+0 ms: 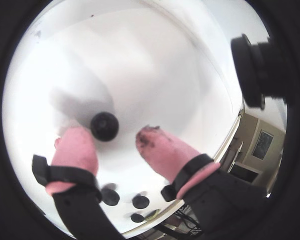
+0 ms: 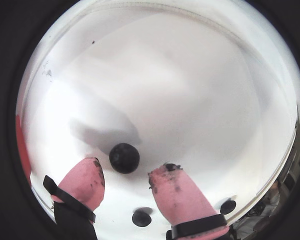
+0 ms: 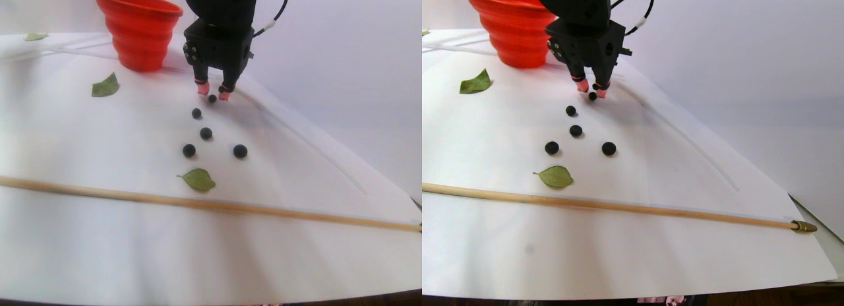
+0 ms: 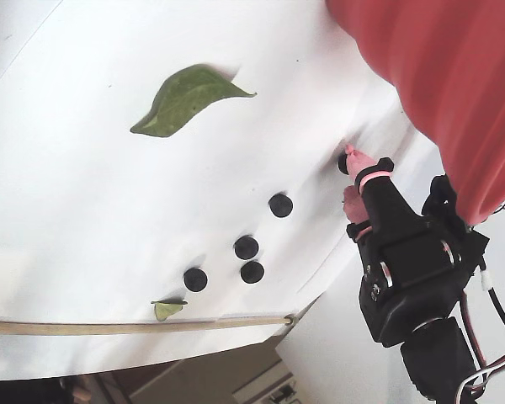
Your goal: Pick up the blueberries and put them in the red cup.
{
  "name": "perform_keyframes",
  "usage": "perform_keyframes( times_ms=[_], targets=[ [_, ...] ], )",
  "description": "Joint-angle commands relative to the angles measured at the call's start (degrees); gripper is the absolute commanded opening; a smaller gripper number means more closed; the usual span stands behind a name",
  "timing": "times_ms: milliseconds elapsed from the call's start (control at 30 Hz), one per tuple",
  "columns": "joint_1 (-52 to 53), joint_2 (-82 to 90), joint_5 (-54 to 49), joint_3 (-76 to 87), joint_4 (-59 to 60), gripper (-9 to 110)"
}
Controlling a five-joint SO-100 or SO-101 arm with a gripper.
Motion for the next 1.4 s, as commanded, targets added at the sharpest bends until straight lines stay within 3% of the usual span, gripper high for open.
perform_keyframes(
  times_ms=[0, 1367],
  targets=[
    [0.7, 0.88, 0.09, -1.93, -0.79, 18],
    [2.2, -5.54, -0.09, -3.96, -4.66, 12]
  ],
)
